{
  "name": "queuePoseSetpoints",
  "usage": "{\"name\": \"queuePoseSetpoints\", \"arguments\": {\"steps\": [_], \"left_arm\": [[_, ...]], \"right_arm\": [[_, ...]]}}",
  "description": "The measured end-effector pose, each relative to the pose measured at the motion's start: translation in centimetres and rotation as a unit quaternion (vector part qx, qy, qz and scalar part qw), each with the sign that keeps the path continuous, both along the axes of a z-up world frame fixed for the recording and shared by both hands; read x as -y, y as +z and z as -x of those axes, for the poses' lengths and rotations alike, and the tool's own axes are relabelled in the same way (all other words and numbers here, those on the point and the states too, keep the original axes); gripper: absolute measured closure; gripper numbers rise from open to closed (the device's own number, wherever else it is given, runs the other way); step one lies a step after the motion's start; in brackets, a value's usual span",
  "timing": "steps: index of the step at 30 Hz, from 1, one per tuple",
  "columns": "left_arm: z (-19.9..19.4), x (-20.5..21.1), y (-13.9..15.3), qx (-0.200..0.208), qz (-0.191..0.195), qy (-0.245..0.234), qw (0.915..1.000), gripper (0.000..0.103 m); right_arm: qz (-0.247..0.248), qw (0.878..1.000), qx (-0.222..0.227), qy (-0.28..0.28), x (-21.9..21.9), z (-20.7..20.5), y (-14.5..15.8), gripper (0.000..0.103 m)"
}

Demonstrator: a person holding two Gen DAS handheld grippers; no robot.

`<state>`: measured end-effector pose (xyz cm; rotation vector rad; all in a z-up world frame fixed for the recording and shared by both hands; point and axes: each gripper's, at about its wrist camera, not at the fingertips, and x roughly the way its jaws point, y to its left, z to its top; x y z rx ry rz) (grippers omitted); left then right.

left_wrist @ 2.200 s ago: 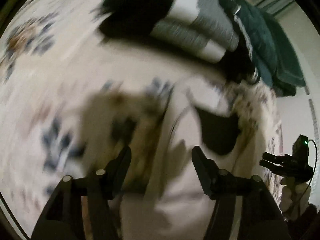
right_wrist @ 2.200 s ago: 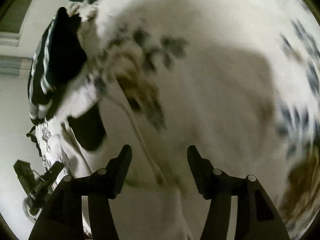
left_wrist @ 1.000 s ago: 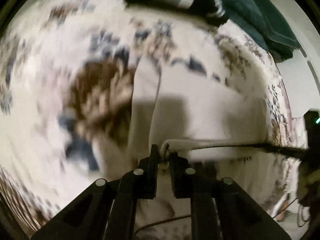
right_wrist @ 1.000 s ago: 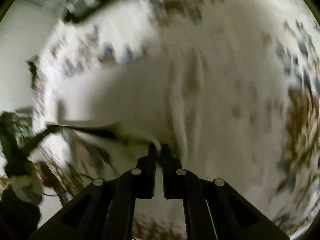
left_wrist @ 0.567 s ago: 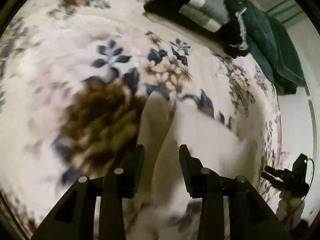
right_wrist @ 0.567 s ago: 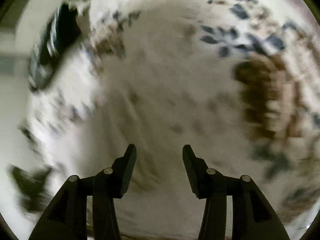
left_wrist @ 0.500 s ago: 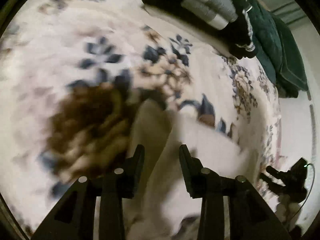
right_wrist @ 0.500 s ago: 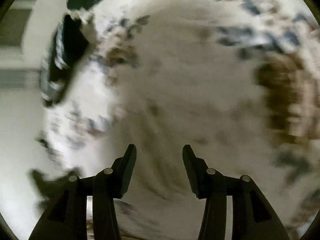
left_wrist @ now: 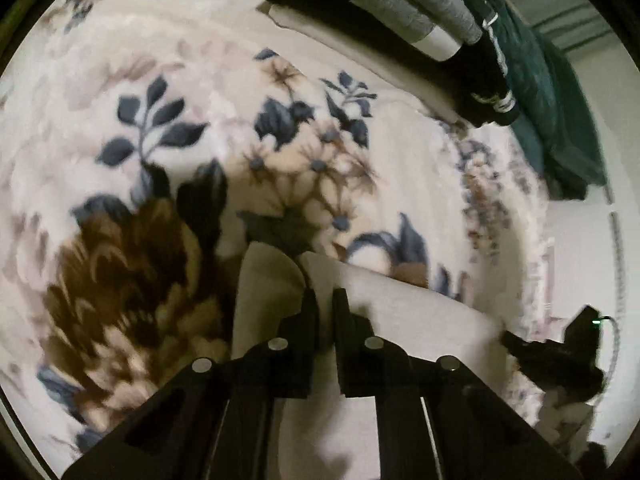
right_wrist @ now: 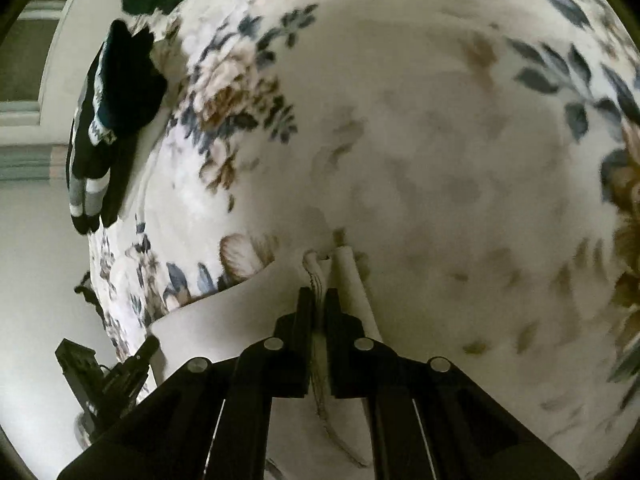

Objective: Fold small clothes

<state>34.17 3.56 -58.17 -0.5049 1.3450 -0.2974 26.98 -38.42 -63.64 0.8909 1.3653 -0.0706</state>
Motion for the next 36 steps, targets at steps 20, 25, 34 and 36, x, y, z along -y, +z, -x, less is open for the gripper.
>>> {"name": "queuePoseSetpoints", "arguments": {"steps": [20,25,34,36], "left_arm": [[3.1,-2.4,-5.2,-0.053,0.224,0.026,0.9728,0.027],[2.4,0.1,-2.7,-0.007,0.137,0.004,0.9906,0.085],[0.0,-1.4,6.1,0.033,0.114,-0.009,0.9928,0.086],[-1.3,-2.2,8.5,0.048,0.11,-0.013,0.9926,0.086]], "right_arm": [[-0.28,0.957,0.027,0.069,-2.9,3.8,-6.8,0.024],[-0.24,0.969,0.022,0.052,-4.5,3.1,-6.3,0.08],[-0.203,0.974,0.076,0.072,-6.4,0.4,3.3,0.085],[-0.197,0.973,0.092,0.081,-6.8,-1.4,6.0,0.085]]}}
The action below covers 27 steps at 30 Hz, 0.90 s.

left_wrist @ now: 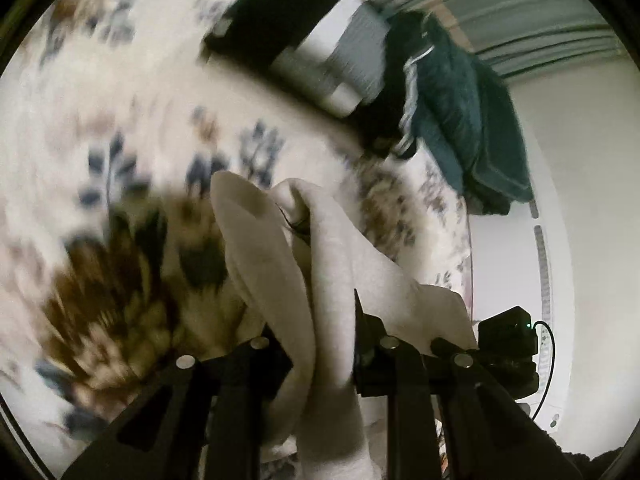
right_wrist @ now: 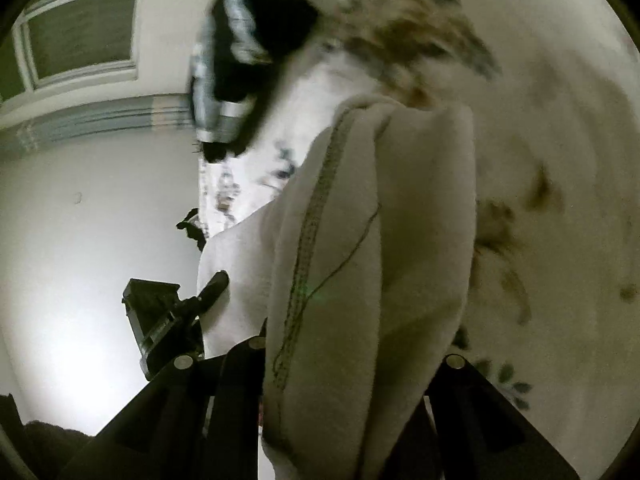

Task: Fold small clothes
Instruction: 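Lift the hem with both grippers and fold it over toward the collar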

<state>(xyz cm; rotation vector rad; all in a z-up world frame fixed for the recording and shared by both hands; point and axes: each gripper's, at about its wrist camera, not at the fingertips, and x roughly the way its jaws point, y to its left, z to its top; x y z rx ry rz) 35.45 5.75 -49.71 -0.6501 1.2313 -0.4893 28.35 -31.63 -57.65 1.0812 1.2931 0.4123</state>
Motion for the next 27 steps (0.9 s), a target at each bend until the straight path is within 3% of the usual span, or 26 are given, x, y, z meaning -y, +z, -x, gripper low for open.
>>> {"name": "queuePoseSetpoints", "arguments": {"steps": [8,13,17,21,24,27], "left_arm": [[-9.5,-0.6,8.5,0.075,-0.012,0.011,0.9971,0.086],[-16.5,-1.3,10.8,0.108,-0.019,0.019,0.9937,0.086],[-22.0,-1.6,9.9,0.115,-0.027,0.027,0.9926,0.086],[-26.9,-2.1,6.6,0.107,-0.046,0.031,0.9927,0.086],[-29.7,-1.9,3.4,0.085,-0.074,0.019,0.9934,0.085],[-31.1,-1.1,1.1,0.063,-0.129,-0.008,0.9897,0.081]], "right_arm": [[0.021,0.997,0.069,0.012,-0.9,-10.1,8.8,0.085],[0.036,0.994,0.098,0.015,-1.5,-18.1,11.9,0.085],[0.058,0.992,0.109,0.023,-2.2,-25.5,12.6,0.085],[0.083,0.991,0.104,0.033,-3.5,-31.9,10.9,0.085],[0.105,0.99,0.082,0.034,-3.8,-35.4,8.2,0.085],[0.14,0.987,0.06,0.041,-4.0,-36.6,6.1,0.084]]}}
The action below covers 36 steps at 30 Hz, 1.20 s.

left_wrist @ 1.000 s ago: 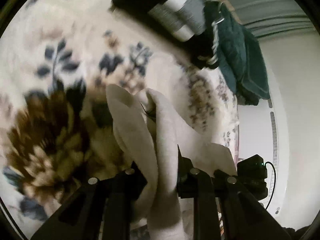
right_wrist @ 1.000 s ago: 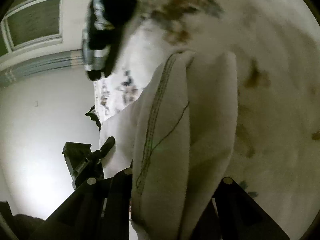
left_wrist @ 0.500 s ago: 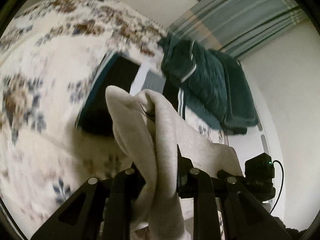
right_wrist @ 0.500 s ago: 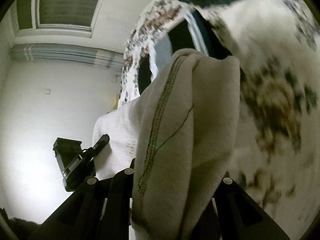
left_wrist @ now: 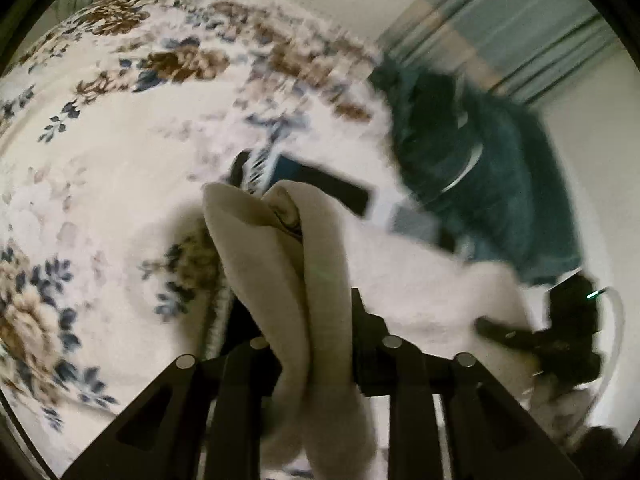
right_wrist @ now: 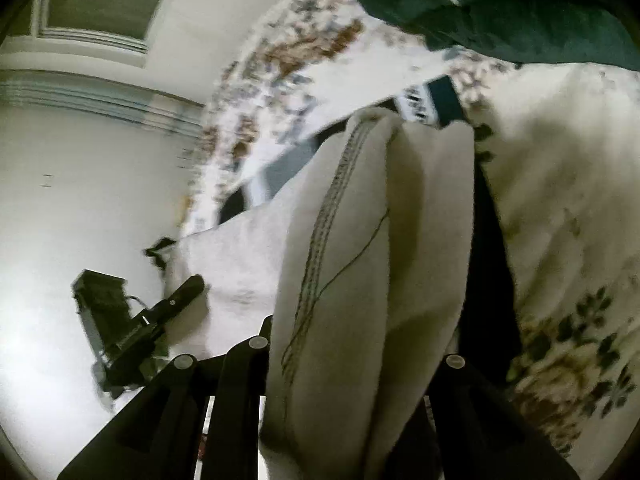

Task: Fold small clothes
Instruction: 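Lift the hem with both grippers and fold it over toward the collar, then open both grippers and withdraw them from the folded top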

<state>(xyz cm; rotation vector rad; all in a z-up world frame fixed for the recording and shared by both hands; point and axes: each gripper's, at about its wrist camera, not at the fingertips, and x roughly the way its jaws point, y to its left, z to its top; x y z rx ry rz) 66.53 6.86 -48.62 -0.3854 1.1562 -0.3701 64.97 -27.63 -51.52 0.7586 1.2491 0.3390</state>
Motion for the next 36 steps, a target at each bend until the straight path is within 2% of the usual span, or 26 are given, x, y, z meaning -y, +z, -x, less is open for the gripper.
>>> {"name": "queuePoseSetpoints", "arguments": {"steps": [1,3,4,6,8,9,10,11,12,13,15,17,22,26,30,36], "left_arm": [[-0.1,0.2,-0.4,-0.003,-0.017,-0.009,0.9998,0.079],[0.1,0.3,-0.2,-0.006,-0.053,-0.009,0.9985,0.063],[0.4,0.1,0.2,-0.001,-0.067,-0.004,0.9978,0.061],[1.3,0.0,0.9,0.014,-0.1,0.008,0.9948,0.043],[2.1,0.0,1.3,0.029,-0.145,0.024,0.9888,0.038],[2.7,0.0,1.4,0.035,-0.158,0.026,0.9865,0.033],[3.0,0.0,1.3,0.033,-0.171,0.028,0.9843,0.026],[3.5,0.1,1.1,0.03,-0.191,0.033,0.9805,0.01],[4.0,0.3,1.0,0.029,-0.206,0.034,0.9774,0.0],[4.7,0.6,0.9,0.029,-0.214,0.031,0.9759,0.0],[6.0,1.0,1.1,0.03,-0.225,0.033,0.9733,0.0],[7.4,1.3,1.7,0.034,-0.235,0.04,0.9707,0.0],[10.3,2.4,4.7,0.045,-0.254,0.05,0.9649,0.0],[13.7,3.4,8.9,0.069,-0.257,0.051,0.9626,0.0],[17.3,4.2,13.5,0.098,-0.249,0.052,0.9622,0.0],[23.4,4.8,21.3,0.138,-0.234,0.064,0.9601,0.0]], "right_arm": [[0.008,1.0,-0.003,0.002,0.2,0.3,-0.5,0.083],[0.042,0.999,-0.014,0.006,0.0,0.3,-0.5,0.068],[0.064,0.998,-0.021,0.005,0.0,0.5,-0.3,0.063],[0.15,0.988,-0.028,0.006,-0.3,1.2,0.4,0.038],[0.226,0.974,-0.023,0.013,-0.9,2.5,1.2,0.037],[0.272,0.962,-0.026,0.017,-1.3,3.1,1.4,0.034],[0.294,0.955,-0.027,0.018,-1.6,3.6,1.5,0.032],[0.322,0.946,-0.029,0.019,-1.9,4.3,1.5,0.03],[0.338,0.94,-0.03,0.02,-2.2,4.8,1.5,0.027],[0.354,0.934,-0.032,0.021,-2.6,5.3,1.5,0.025],[0.386,0.922,-0.035,0.017,-3.2,6.3,2.0,0.009],[0.401,0.916,-0.034,0.012,-3.7,7.1,2.8,0.0],[0.444,0.896,-0.008,-0.01,-4.8,10.1,7.0,0.0],[0.465,0.885,0.016,-0.02,-5.4,13.6,11.6,0.0],[0.465,0.884,0.031,-0.035,-5.8,17.6,16.3,0.0],[0.465,0.881,0.068,-0.055,-6.6,25.0,25.1,0.0]]}}
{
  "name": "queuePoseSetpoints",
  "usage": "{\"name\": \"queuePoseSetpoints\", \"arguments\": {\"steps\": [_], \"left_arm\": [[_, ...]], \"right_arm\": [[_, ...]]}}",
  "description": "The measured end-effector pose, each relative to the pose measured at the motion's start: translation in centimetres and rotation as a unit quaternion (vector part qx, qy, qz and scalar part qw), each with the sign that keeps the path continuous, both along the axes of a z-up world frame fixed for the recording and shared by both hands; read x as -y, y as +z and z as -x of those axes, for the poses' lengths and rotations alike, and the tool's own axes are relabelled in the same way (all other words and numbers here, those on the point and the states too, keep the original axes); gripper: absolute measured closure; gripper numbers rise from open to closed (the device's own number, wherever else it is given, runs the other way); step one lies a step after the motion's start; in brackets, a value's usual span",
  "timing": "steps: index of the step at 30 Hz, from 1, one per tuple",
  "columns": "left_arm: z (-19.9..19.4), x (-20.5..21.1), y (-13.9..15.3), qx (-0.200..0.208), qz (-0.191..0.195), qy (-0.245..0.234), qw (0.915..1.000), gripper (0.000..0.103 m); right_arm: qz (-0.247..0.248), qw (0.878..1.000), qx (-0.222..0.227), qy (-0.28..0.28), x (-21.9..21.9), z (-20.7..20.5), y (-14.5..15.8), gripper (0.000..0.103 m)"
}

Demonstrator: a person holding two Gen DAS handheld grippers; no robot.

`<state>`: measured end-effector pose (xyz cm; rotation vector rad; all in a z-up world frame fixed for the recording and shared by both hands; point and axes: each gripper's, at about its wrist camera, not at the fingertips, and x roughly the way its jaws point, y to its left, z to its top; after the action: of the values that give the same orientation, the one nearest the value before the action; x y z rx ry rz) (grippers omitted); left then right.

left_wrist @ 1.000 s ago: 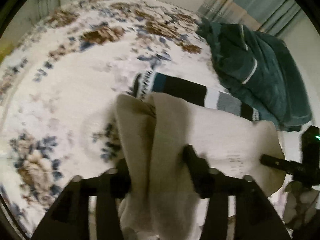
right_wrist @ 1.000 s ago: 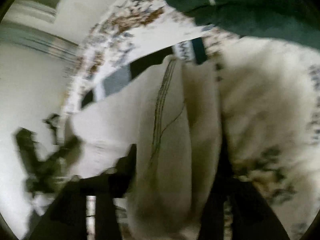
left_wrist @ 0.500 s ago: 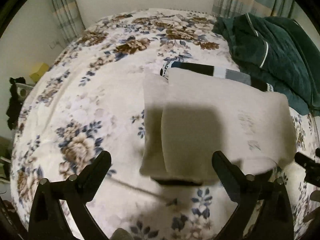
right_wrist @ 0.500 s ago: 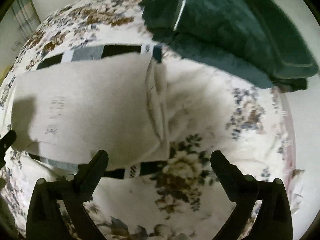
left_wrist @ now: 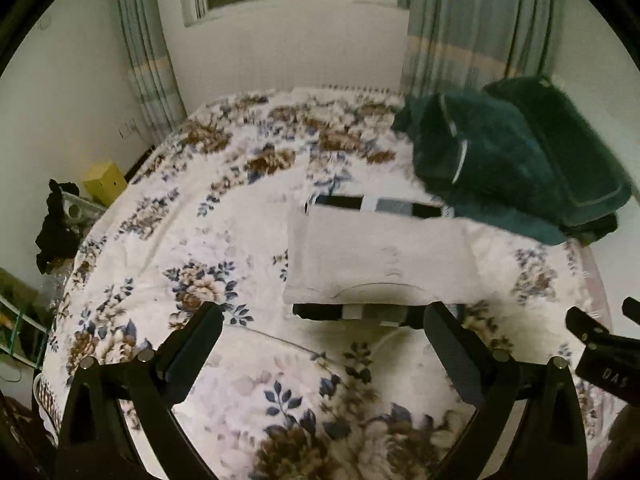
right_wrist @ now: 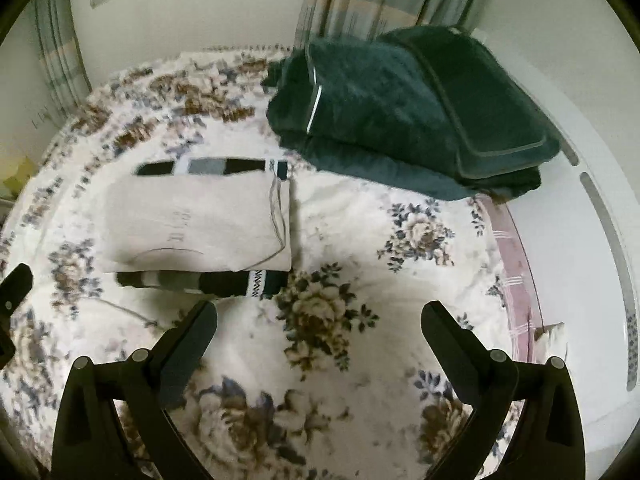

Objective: Fold small clothes

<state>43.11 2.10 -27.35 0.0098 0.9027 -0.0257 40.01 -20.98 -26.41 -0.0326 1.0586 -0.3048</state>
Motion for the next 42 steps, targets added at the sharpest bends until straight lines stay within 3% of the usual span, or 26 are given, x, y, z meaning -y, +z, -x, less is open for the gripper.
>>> {"name": "queuePoseSetpoints", "arguments": {"steps": [8,16,23,30,42], "left_arm": [[9.0,1.0,8.9,0.054,0.001,-0.01,0.9985,0.0],[16.2,1.7,14.7,0.084,0.009,-0.004,0.9964,0.0],[20.0,2.3,19.0,0.074,0.008,0.001,0.9972,0.0],[22.3,2.1,21.4,0.07,-0.003,0.019,0.9974,0.0],[25.2,2.6,23.6,0.088,-0.004,0.018,0.996,0.0]], "right_arm": [[0.004,0.998,0.07,0.01,-1.1,9.7,11.6,0.0],[0.014,0.991,0.13,0.03,-1.6,19.6,20.9,0.0],[0.002,0.991,0.126,0.037,-1.2,25.2,26.0,0.0],[0.002,0.989,0.144,0.044,-0.8,29.0,30.9,0.0],[-0.005,0.986,0.153,0.067,-0.4,30.8,34.0,0.0]]}}
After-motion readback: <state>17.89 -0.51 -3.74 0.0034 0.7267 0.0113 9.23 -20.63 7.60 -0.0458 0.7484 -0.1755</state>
